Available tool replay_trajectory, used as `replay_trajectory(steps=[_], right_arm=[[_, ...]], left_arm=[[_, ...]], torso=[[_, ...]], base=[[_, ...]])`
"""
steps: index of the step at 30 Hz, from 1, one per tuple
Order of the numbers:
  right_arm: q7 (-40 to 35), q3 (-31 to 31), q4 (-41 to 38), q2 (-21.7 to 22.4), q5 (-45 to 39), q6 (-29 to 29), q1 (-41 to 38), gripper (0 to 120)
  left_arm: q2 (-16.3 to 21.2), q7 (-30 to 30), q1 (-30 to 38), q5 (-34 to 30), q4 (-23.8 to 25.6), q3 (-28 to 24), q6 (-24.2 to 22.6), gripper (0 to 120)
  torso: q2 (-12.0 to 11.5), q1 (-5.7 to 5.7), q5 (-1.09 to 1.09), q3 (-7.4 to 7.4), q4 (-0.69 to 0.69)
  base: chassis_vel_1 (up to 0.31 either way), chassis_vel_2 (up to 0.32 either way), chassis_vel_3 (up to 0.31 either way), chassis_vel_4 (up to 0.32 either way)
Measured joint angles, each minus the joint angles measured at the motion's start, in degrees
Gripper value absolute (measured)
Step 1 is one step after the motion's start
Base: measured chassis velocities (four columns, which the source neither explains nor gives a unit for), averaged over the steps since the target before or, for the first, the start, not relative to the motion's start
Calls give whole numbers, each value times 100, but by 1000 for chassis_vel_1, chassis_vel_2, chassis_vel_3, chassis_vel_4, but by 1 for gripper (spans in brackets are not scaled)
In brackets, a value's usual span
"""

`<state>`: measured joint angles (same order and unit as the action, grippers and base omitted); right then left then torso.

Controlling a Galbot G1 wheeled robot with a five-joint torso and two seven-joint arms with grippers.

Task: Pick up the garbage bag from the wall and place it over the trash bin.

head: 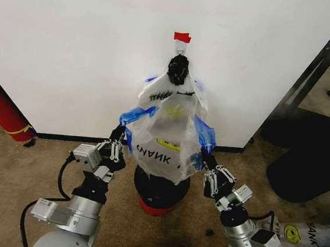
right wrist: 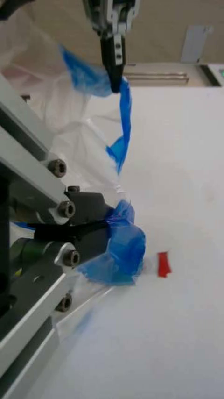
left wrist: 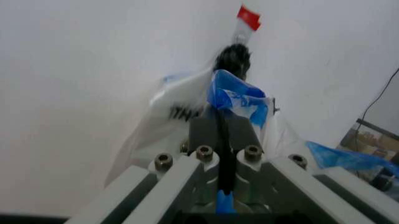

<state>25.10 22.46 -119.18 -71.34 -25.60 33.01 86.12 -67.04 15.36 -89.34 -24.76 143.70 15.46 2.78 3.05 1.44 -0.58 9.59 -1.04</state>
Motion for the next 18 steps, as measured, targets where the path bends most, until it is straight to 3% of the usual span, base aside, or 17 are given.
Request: replay_trajectory(steps=[11,15,18], right_arm=[[-343,-99,645,164,-96,-358,-405,0],[-535,-213,983,222,-261,-556,-577,0],[-628,-243,1006,231,-329,-594,-570,0]], left_arm=[[-108,467,407,-1077,-285,-183,-1024,0],[-174,765,585,-1235,-664,-282,-1453,0],[-180,851,577,-1220,-744,-287,-1507,0]], torso=[[0,0,0,0,0],[0,0,0,0,0],[0,1,0,0,0]], base=[[0,0,0,0],[0,0,0,0],[0,0,0,0]])
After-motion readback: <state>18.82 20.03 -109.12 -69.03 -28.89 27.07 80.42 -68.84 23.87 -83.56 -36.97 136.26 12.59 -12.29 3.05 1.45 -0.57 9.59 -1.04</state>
